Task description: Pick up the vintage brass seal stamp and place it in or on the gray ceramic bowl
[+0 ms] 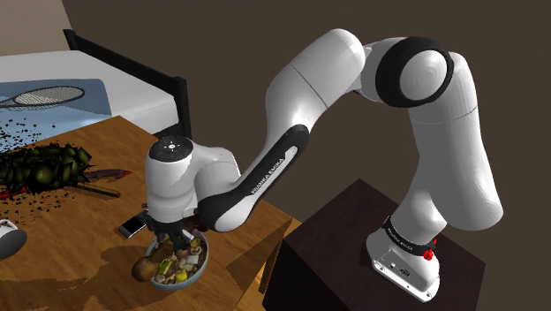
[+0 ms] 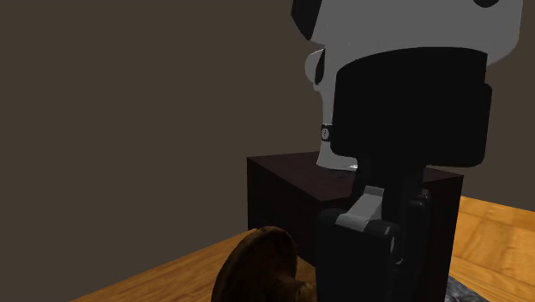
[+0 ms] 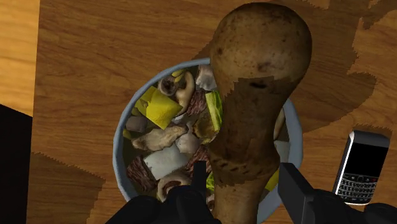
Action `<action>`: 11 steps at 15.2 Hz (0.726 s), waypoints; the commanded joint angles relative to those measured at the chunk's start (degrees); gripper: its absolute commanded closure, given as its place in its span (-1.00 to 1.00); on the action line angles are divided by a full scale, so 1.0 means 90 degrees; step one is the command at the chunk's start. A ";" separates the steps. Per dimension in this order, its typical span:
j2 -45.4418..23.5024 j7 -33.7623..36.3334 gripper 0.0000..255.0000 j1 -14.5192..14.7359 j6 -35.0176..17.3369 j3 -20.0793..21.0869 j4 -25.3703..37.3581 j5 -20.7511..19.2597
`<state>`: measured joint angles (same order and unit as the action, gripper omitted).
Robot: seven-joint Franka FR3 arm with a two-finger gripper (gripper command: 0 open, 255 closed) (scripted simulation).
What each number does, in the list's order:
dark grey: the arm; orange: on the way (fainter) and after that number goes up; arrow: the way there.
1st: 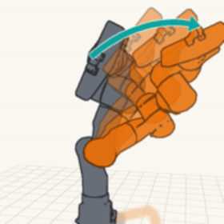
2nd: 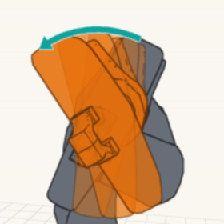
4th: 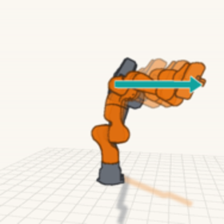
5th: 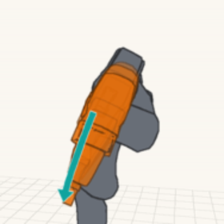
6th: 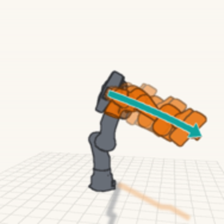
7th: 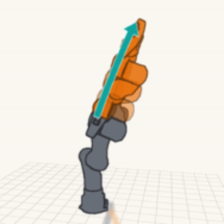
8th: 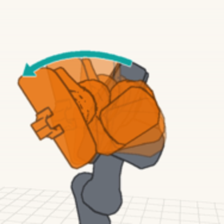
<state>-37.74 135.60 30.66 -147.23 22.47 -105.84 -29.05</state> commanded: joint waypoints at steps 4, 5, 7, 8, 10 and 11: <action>-0.0197 0.0100 1.00 0.0088 -0.0175 -0.0117 0.0027 -0.0120; -0.0197 0.0100 1.00 0.0088 -0.0175 -0.0117 0.0028 -0.0120; -0.0197 0.0100 1.00 0.0088 -0.0175 -0.0117 0.0028 -0.0120; -0.0197 0.0100 1.00 0.0088 -0.0175 -0.0117 0.0028 -0.0120; -0.0197 0.0100 -1.00 0.0089 -0.0173 -0.0116 0.0028 -0.0120; -0.0198 0.0102 -1.00 0.0090 -0.0175 -0.0117 0.0029 -0.0121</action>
<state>-39.52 136.51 31.47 -148.80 21.41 -105.59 -30.13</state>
